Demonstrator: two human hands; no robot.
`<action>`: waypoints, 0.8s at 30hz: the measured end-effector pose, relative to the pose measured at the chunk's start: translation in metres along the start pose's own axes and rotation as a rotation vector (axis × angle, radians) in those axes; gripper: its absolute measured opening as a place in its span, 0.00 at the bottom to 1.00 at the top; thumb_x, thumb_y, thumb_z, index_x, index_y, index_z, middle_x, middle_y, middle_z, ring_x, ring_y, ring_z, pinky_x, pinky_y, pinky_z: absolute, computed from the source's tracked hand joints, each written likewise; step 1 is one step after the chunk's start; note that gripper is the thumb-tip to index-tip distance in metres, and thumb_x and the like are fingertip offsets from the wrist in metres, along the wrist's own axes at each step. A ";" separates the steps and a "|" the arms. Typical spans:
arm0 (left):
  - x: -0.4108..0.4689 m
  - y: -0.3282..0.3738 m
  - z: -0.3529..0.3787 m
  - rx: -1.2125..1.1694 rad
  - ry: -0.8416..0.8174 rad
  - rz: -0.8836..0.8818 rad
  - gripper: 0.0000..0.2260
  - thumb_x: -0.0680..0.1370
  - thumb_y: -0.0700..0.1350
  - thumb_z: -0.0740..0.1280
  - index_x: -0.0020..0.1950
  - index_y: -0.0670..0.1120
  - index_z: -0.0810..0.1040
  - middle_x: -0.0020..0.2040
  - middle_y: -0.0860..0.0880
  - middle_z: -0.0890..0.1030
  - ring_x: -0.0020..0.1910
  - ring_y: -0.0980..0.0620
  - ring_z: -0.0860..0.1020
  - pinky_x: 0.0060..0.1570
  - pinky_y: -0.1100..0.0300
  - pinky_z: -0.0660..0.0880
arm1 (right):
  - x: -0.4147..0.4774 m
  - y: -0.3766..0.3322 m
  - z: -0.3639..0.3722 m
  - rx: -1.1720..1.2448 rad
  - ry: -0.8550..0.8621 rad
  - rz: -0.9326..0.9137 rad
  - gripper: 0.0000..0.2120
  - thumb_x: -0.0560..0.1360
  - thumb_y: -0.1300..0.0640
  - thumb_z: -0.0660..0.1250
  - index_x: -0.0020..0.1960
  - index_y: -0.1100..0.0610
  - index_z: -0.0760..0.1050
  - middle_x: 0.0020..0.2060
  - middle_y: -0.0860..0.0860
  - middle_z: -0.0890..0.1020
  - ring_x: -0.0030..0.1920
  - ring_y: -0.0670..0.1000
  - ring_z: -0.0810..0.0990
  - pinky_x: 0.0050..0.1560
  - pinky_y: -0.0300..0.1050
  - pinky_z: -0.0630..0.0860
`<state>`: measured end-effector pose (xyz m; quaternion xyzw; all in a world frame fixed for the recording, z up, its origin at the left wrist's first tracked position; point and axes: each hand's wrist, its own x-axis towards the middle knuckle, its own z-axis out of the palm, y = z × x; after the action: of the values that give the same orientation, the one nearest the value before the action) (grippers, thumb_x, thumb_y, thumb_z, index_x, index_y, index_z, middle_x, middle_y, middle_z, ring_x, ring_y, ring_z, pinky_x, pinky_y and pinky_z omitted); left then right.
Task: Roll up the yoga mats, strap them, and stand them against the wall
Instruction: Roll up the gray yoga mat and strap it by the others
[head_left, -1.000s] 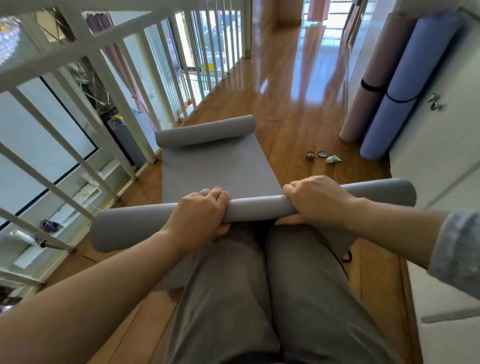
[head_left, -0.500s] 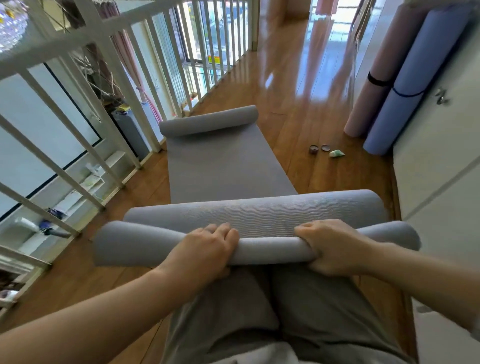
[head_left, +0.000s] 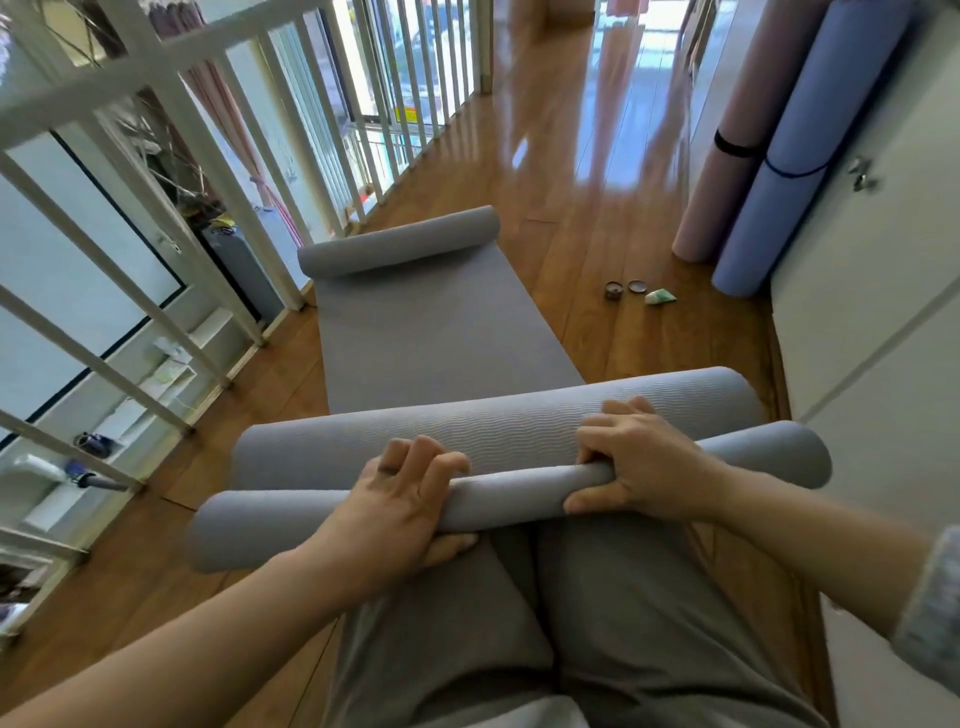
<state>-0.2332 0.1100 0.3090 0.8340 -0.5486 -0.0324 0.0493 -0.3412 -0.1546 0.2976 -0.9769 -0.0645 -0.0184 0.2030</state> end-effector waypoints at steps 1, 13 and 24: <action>-0.001 -0.002 0.002 0.019 0.052 0.016 0.21 0.76 0.64 0.55 0.60 0.51 0.67 0.54 0.51 0.69 0.51 0.52 0.67 0.49 0.51 0.77 | 0.004 0.000 -0.003 0.034 -0.056 0.026 0.27 0.67 0.26 0.59 0.41 0.50 0.74 0.37 0.39 0.70 0.45 0.41 0.67 0.46 0.31 0.59; 0.023 -0.007 -0.006 -0.015 -0.048 -0.147 0.28 0.76 0.64 0.40 0.59 0.55 0.74 0.55 0.56 0.78 0.54 0.54 0.76 0.59 0.56 0.68 | 0.003 -0.014 -0.003 -0.312 0.194 -0.106 0.28 0.77 0.32 0.48 0.45 0.50 0.80 0.42 0.45 0.80 0.43 0.47 0.77 0.45 0.41 0.73; 0.037 0.002 -0.010 0.075 0.004 -0.230 0.23 0.79 0.57 0.48 0.63 0.51 0.76 0.51 0.49 0.80 0.44 0.46 0.81 0.47 0.48 0.77 | 0.031 -0.008 -0.011 -0.215 -0.064 0.099 0.28 0.69 0.25 0.49 0.47 0.49 0.68 0.43 0.44 0.73 0.42 0.44 0.70 0.39 0.39 0.65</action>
<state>-0.2192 0.0753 0.3192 0.8929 -0.4498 -0.0156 0.0153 -0.3115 -0.1483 0.3130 -0.9951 -0.0202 0.0158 0.0956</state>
